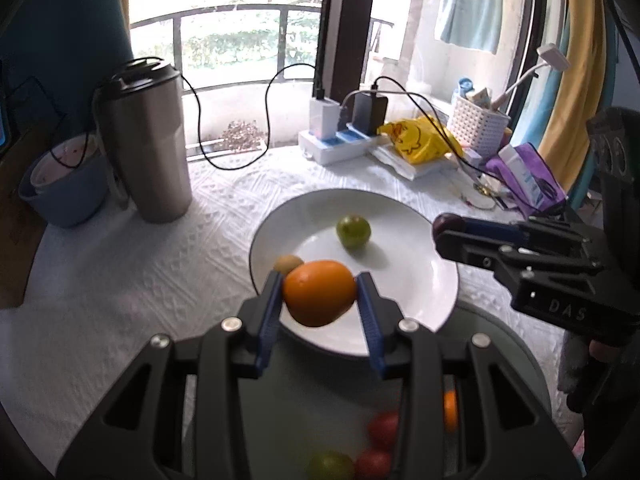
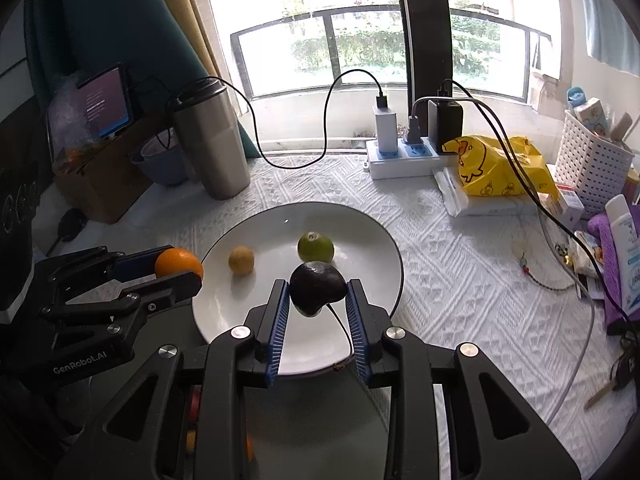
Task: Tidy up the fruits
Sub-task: 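Carry the orange with left gripper while right gripper carries plum to the plate, then open left gripper releasing orange on plate while right gripper releases the plum, then withdraw both grippers from the plate back over the grey mat, then move left gripper to the green fruit while right gripper approaches the large orange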
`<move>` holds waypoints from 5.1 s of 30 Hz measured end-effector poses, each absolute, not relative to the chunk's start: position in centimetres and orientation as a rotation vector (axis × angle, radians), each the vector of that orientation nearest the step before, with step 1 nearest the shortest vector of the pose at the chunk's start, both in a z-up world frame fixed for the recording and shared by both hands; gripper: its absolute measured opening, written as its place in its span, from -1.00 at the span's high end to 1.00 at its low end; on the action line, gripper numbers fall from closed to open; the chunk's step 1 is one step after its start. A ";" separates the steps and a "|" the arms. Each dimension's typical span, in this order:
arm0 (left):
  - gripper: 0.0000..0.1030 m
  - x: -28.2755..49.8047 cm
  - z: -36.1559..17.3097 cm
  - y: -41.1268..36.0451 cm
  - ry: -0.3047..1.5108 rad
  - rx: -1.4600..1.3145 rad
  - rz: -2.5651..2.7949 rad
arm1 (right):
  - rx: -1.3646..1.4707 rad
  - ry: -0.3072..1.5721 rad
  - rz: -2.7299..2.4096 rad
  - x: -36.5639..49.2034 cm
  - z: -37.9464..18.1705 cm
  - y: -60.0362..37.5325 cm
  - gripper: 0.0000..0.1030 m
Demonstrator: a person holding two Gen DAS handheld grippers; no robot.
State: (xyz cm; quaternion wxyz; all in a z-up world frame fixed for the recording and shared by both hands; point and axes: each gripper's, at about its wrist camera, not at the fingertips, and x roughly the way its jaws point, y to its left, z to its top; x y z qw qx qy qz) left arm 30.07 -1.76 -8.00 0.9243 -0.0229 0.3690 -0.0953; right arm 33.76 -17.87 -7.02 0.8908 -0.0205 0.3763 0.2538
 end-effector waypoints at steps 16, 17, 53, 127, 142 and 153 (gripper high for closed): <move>0.25 35.0 -9.0 -1.1 0.778 -0.061 -0.204 | -0.043 0.793 0.511 37.6 -8.0 -17.3 0.40; 0.25 35.3 -9.2 -1.0 0.780 -0.065 -0.204 | -0.044 0.793 0.510 37.8 -8.1 -17.2 0.40; 0.23 38.8 -10.6 -1.0 0.824 -0.106 -0.227 | -0.051 0.846 0.459 41.3 -11.3 -16.3 0.37; 0.16 19.5 -10.8 -1.2 0.803 -0.163 -0.158 | -0.030 0.803 0.459 23.6 -9.0 -18.4 0.34; 0.15 20.1 -12.2 0.2 0.832 -0.147 -0.105 | -0.015 0.843 0.502 23.1 -10.1 -17.2 0.18; 0.16 20.0 -12.4 -0.1 0.844 -0.145 -0.127 | -0.017 0.882 0.532 23.0 -11.3 -16.5 0.18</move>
